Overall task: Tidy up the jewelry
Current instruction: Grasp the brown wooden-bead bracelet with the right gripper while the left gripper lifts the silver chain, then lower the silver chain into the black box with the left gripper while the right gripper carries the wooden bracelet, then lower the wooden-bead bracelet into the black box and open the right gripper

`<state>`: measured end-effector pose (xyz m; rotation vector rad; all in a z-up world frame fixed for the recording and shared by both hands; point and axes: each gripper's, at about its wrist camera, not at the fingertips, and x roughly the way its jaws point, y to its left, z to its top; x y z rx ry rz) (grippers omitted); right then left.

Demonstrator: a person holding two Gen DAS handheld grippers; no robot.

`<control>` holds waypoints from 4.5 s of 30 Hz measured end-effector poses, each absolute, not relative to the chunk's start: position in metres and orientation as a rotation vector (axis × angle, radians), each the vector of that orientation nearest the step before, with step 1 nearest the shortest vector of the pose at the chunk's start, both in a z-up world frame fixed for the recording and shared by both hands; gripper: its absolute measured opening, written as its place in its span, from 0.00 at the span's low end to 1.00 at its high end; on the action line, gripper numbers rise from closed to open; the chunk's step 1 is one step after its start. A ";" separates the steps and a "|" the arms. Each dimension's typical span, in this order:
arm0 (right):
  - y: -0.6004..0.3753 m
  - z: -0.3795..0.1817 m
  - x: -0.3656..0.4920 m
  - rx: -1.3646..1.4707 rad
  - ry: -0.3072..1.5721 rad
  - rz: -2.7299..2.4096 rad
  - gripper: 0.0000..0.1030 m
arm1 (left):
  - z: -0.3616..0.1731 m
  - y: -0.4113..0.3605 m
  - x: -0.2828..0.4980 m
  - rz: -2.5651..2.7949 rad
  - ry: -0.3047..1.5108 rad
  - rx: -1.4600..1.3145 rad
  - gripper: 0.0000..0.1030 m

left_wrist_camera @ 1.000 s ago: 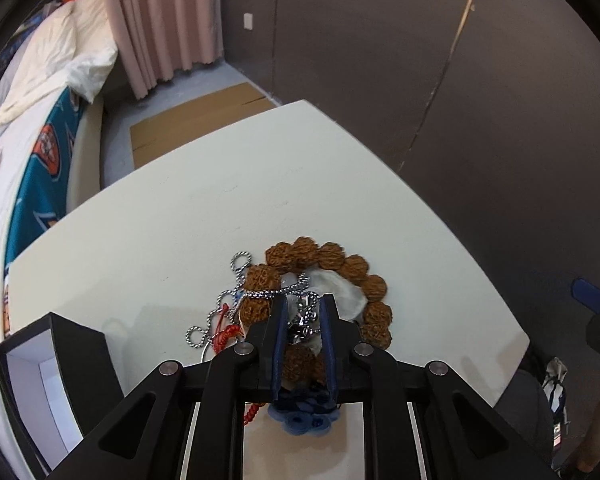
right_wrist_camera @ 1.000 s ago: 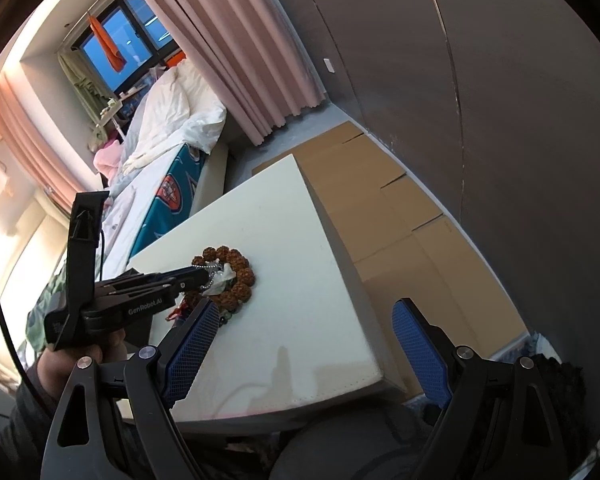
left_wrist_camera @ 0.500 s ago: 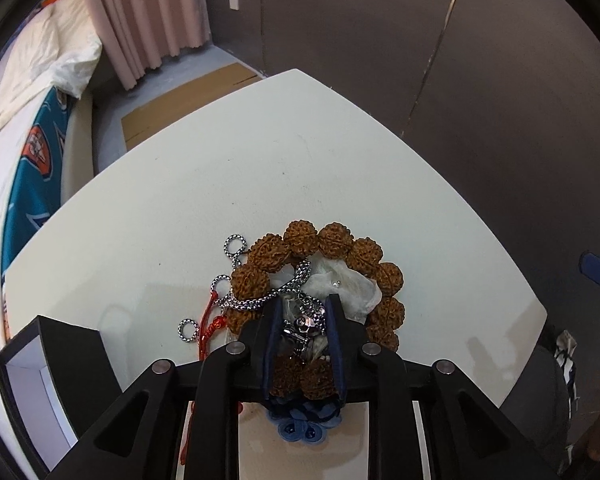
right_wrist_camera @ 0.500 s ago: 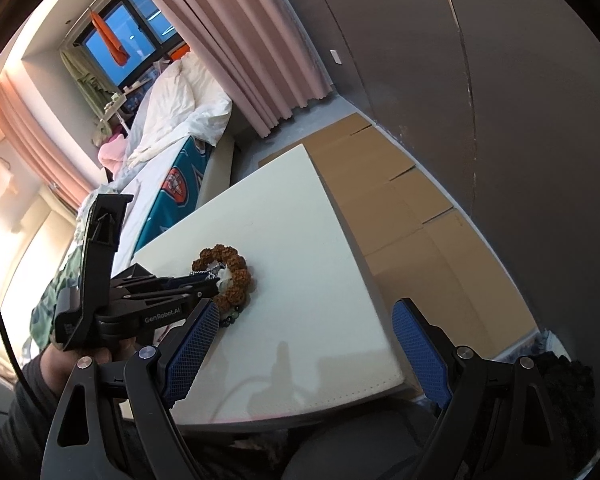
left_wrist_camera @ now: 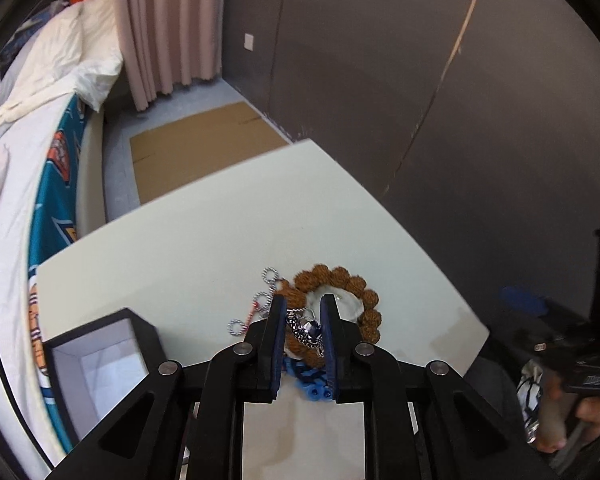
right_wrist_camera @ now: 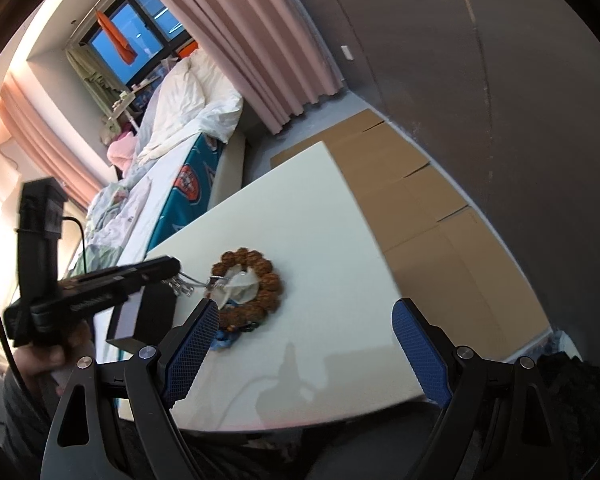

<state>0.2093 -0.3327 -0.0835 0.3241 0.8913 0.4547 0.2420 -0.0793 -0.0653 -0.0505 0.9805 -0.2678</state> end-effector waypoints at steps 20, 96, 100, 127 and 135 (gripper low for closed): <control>-0.245 -0.142 0.277 0.208 1.213 0.494 0.33 | -0.019 -0.002 0.198 -0.134 0.846 -0.126 0.17; -0.214 -0.007 0.230 0.324 0.930 0.697 0.20 | -0.006 0.040 0.218 -0.082 0.839 -0.178 0.12; -0.215 -0.010 0.229 0.318 0.939 0.690 0.20 | -0.020 0.043 0.222 -0.073 0.880 -0.228 0.13; -0.074 -0.050 0.243 0.204 1.076 0.872 0.20 | -0.011 0.139 0.149 0.132 0.824 -0.386 0.78; -0.117 -0.052 0.250 0.223 1.075 0.748 0.68 | -0.013 0.128 0.154 0.094 0.829 -0.380 0.78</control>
